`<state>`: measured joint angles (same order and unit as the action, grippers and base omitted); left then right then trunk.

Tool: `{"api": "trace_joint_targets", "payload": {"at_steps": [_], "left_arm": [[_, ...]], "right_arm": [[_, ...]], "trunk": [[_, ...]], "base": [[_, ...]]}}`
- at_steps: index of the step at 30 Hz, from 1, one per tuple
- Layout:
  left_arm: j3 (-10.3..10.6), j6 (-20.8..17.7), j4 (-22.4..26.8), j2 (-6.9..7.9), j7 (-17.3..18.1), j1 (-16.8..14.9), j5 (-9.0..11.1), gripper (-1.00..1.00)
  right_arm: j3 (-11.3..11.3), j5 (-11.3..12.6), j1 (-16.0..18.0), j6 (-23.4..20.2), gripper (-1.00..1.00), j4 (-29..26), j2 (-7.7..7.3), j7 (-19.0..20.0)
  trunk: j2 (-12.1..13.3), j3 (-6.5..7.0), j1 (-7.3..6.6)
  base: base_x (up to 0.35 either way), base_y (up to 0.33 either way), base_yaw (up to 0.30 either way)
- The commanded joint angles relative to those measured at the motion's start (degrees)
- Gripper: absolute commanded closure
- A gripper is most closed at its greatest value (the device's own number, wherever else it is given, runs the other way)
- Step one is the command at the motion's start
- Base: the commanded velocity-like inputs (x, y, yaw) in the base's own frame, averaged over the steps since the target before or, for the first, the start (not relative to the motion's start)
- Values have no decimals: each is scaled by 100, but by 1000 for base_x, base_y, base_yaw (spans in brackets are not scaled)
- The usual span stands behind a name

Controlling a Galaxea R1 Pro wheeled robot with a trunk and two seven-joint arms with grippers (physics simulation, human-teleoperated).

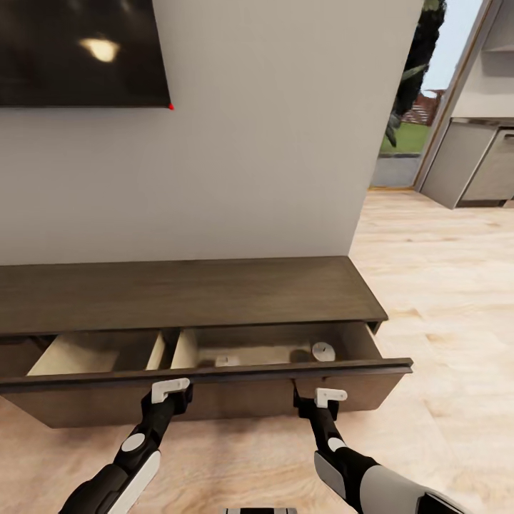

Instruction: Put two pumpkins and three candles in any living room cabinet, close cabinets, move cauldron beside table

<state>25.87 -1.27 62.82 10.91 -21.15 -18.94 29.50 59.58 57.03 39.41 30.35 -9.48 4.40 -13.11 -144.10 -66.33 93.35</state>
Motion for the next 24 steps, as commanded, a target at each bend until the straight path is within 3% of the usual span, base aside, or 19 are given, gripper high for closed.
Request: {"api": "trace_joint_targets", "payload": {"at_steps": [1, 16, 24], "left_arm": [[24, -13, 11, 6, -47, -4, 29, -100], [24, 1, 11, 22, -47, -4, 22, -100], [15, 1, 12, 25, -39, -4, 20, -100]], "right_arm": [[2, 35, 6, 20, -100, -1, -1, -51], [1, 35, 6, 22, -100, -1, -1, -51], [4, 33, 6, 20, -100, -1, -1, -51]], "trunk": [[-2, -5, 2], [-2, -5, 2], [-2, -5, 2]], "base": [[335, 0, 0], [321, 0, 0], [52, 0, 0]]}}
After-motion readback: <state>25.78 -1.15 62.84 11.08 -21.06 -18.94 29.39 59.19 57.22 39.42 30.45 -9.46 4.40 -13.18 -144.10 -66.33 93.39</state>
